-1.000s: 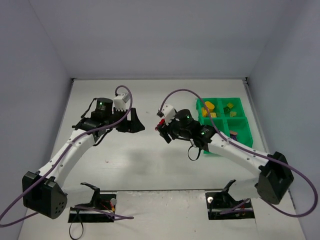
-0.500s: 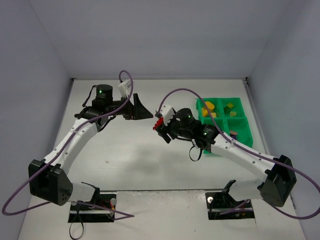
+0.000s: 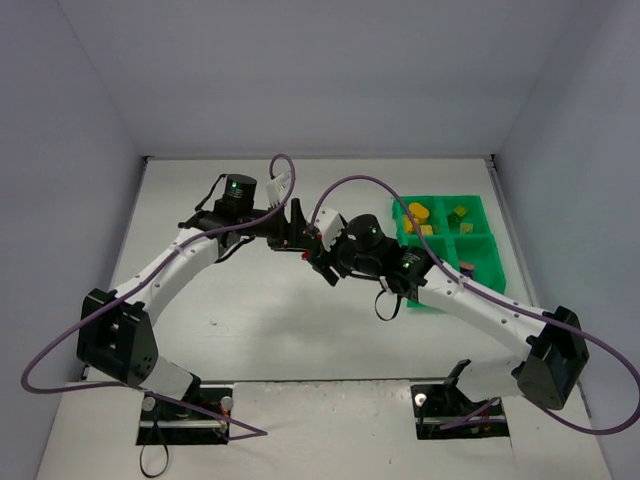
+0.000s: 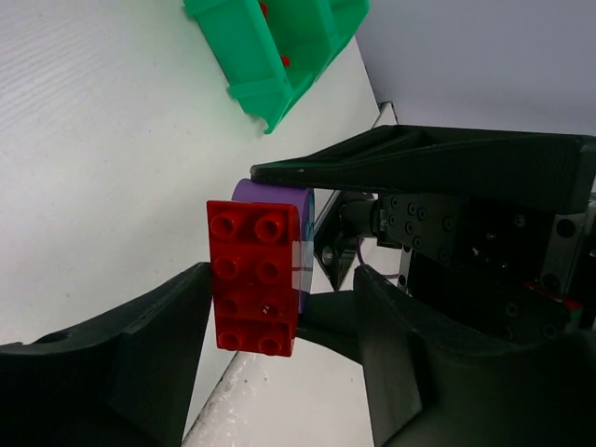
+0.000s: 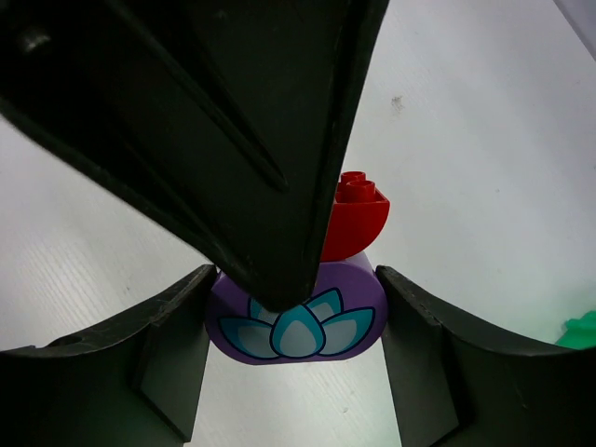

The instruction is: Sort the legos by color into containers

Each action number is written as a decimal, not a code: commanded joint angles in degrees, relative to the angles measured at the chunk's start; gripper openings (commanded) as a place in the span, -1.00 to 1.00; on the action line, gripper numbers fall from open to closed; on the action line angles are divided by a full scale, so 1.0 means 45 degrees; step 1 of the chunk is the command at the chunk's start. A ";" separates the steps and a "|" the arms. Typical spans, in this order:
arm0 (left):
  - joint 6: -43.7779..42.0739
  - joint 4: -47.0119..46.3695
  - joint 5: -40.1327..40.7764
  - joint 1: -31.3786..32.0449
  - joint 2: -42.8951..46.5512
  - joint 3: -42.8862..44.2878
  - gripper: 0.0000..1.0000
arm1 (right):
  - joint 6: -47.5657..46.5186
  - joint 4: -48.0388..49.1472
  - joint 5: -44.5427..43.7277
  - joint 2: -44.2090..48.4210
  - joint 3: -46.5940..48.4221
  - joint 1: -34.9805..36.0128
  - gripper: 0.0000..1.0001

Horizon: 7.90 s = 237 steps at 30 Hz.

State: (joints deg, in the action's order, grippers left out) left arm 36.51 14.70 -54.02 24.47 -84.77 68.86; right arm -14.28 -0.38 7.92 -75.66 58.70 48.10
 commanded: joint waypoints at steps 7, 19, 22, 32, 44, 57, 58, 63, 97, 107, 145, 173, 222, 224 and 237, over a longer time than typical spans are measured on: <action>-0.0028 -0.0161 -0.0203 -0.0027 0.0166 0.0870 -0.37 | -0.0146 0.0573 -0.0061 0.0114 0.0648 0.0132 -0.99; 0.0186 -0.0589 -0.0846 -0.0047 0.0205 0.0577 -1.00 | -0.0107 0.0593 -0.0139 0.0269 0.0356 0.0113 -0.98; 0.0401 -0.0961 -0.1295 -0.0397 0.0244 0.0362 -1.00 | -0.0127 0.0593 -0.0510 0.0503 -0.0111 0.0132 -0.97; 0.0597 -0.1118 -0.2155 -0.1785 0.0635 0.0323 -1.00 | 0.0030 0.0573 -0.1604 0.1676 -0.1519 0.0074 -0.97; -0.0105 0.0228 -0.0908 -0.1980 0.1494 0.0069 -1.00 | 0.3112 0.0145 -0.2950 0.2086 -0.2009 -0.4394 -1.00; -0.1102 0.1362 0.0773 -0.1746 0.3017 -0.0498 -1.00 | 0.7528 -0.1751 -0.3635 0.1230 -0.1697 -1.2149 -0.88; -0.1102 0.1421 0.0793 -0.1688 0.3057 -0.0498 -1.00 | 0.7704 -0.1770 -0.3636 0.1092 -0.1657 -1.2327 -0.85; -0.1200 0.1499 0.0988 -0.1629 0.3272 -0.0634 -1.00 | 0.8154 -0.1751 -0.3636 -0.0020 -0.1345 -1.2855 -0.22; 0.4073 -0.4555 0.6006 -0.0146 0.3428 -0.2255 -1.00 | 0.7432 0.4030 0.3592 0.1013 0.0469 -0.2780 0.46; 0.4874 -0.4770 0.7199 0.0363 0.3740 -0.2529 -1.00 | 0.7413 0.4226 0.2244 -0.0158 0.1409 -0.1216 0.35; 0.4641 -0.4458 0.7590 0.0852 0.3955 -0.2704 -1.00 | 0.6905 0.3739 -0.1799 -0.0532 0.1332 -0.0336 -1.00; 0.1907 -0.1197 0.9758 0.0715 0.5303 -0.2451 0.37 | 0.8155 -0.1438 -0.2954 0.2556 -0.3356 -0.6951 -0.98; -0.3211 0.8295 1.6730 0.0617 1.1454 0.2354 0.59 | 0.3760 -0.3956 -0.4709 1.1205 0.1898 -0.8266 1.00; -0.3192 0.8646 1.6867 0.0617 1.1923 0.2218 0.59 | 0.3780 -0.4152 -0.4866 1.1753 0.1878 -0.8111 1.00; -0.2977 0.9273 1.7610 0.0637 1.3389 0.1495 0.59 | 0.3682 -0.4544 -0.5003 1.2634 0.1781 -0.7016 1.00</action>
State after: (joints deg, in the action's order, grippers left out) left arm 23.20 57.23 23.75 27.62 -22.79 75.90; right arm 2.52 -23.94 -13.54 -17.93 66.43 15.94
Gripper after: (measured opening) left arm 0.792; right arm 0.999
